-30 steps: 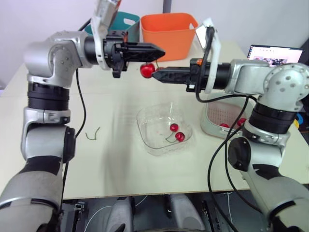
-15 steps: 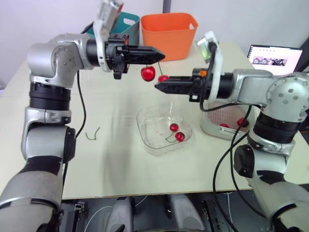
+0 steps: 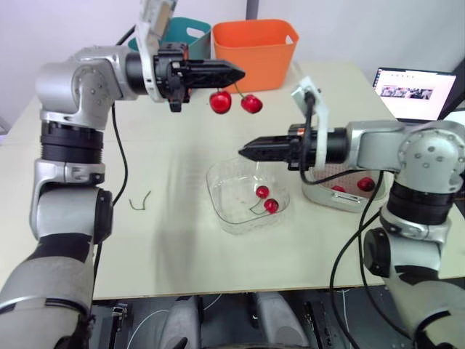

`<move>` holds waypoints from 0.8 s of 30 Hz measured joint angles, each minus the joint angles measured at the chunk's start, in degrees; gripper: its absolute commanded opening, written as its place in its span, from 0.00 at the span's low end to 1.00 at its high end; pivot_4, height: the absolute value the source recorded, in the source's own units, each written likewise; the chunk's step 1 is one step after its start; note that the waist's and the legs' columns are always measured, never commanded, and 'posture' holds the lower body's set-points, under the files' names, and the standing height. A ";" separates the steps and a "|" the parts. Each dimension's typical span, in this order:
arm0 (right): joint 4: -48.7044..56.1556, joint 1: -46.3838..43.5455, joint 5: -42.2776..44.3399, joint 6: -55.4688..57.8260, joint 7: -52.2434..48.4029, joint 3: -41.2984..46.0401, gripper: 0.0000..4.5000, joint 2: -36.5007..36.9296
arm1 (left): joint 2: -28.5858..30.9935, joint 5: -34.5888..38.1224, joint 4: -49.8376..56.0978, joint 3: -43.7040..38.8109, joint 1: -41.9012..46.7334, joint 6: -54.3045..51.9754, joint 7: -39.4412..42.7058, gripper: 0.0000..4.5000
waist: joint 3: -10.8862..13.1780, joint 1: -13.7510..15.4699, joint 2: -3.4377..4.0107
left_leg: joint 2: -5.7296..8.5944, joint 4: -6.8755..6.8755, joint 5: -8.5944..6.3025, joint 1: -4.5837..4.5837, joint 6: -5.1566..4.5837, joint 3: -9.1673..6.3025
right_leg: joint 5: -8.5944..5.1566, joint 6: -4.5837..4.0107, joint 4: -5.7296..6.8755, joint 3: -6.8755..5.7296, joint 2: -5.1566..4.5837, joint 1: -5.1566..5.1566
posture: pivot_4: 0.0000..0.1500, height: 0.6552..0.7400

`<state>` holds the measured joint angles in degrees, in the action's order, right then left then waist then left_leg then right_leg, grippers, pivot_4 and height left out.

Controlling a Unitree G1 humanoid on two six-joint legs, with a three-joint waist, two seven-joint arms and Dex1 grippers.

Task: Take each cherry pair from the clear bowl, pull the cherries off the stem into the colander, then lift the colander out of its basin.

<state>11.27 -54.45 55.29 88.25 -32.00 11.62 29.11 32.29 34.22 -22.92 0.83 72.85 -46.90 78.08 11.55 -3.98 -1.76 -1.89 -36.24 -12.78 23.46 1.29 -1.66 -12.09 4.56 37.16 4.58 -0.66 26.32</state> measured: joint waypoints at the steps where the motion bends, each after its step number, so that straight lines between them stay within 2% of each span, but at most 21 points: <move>1: 0.00 0.00 -0.31 -1.04 -0.48 0.12 0.56 1.53 | 0.06 0.00 0.00 0.00 -0.01 0.02 0.06 0.00 | 0.00 0.01 0.00 | 0.00 0.00 0.00 0.00 0.00 0.00 | -0.03 0.05 -0.01 0.00 0.00 0.00 | 1.00 1.00; 6: -0.04 -0.02 -1.01 -5.10 -4.18 -1.25 0.96 6.48 | 0.17 0.01 0.12 0.07 -0.03 0.01 0.35 0.00 | 0.00 -0.16 0.00 | -0.01 0.01 0.00 -0.01 0.00 0.01 | -0.07 0.10 -0.02 0.01 0.02 0.01 | 1.00 1.00; 7: -0.12 -0.02 -1.26 -5.77 -4.68 -1.98 0.99 7.04 | 0.16 0.02 0.22 0.12 -0.03 0.00 0.45 0.00 | 0.00 -0.19 0.00 | -0.01 0.03 0.00 -0.03 0.00 0.01 | -0.07 0.11 -0.01 0.01 0.03 0.01 | 1.00 1.00; 24: -4.95 -6.99 -4.55 -11.63 -7.13 -8.86 0.99 5.31 | -0.54 0.04 2.84 0.71 -2.00 -0.66 0.51 0.00 | 0.00 -0.05 0.00 | -0.01 0.02 0.00 0.00 0.00 0.01 | -0.03 0.04 -0.02 0.01 0.01 0.02 | 1.00 1.00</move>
<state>6.32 -61.44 50.74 76.62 -39.14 2.76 34.42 31.75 34.26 -20.08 1.54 70.85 -47.56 78.59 11.55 -4.03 -1.76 -1.90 -36.22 -12.78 23.47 1.29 -1.65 -12.11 4.60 37.13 4.59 -0.64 26.34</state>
